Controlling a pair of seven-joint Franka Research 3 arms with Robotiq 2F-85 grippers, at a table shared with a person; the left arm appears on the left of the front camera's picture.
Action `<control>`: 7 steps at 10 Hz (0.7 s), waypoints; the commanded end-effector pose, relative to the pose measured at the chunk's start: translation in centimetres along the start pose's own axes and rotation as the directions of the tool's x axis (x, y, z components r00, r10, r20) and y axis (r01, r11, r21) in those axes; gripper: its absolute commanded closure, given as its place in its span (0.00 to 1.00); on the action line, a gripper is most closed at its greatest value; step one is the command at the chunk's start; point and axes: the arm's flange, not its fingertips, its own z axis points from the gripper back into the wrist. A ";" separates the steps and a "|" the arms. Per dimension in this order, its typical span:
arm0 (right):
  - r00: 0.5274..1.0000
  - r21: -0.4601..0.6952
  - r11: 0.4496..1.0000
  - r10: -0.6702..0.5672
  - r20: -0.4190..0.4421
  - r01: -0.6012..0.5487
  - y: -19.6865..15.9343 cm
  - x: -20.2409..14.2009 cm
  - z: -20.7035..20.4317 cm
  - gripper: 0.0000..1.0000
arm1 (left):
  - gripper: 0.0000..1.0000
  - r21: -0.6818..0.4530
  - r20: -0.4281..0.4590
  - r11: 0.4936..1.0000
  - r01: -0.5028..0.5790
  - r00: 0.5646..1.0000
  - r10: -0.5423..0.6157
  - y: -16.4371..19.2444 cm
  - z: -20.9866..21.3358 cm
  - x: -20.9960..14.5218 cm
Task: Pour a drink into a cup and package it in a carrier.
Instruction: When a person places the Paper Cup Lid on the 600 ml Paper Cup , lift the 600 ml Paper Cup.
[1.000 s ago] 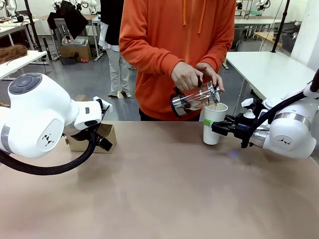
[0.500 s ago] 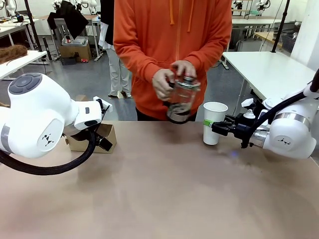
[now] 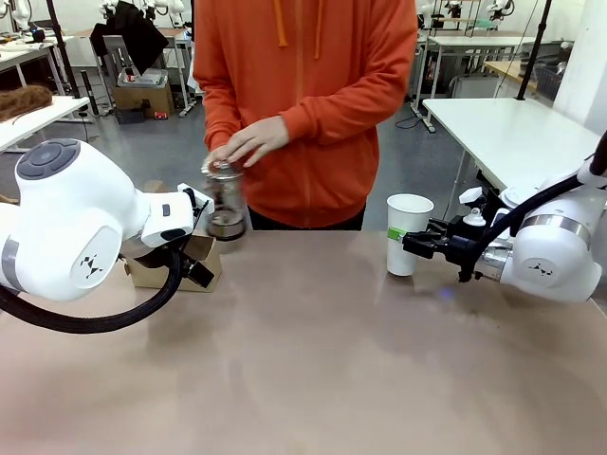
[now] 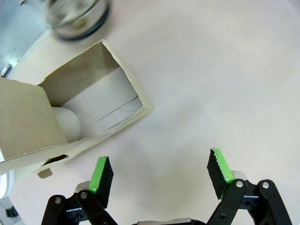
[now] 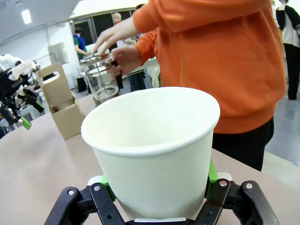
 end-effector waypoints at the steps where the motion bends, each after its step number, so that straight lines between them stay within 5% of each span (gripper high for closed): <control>1: 1.000 -0.009 1.000 0.002 0.012 -0.002 0.2 0.4 -0.2 0.20 | 0.00 -0.001 0.001 1.000 0.000 1.000 0.000 0.0 0.0 0.0; 7: 1.000 -0.009 1.000 0.002 0.012 -0.002 0.2 0.4 -0.2 0.20 | 0.00 -0.001 0.001 1.000 0.000 1.000 0.000 0.0 0.0 0.0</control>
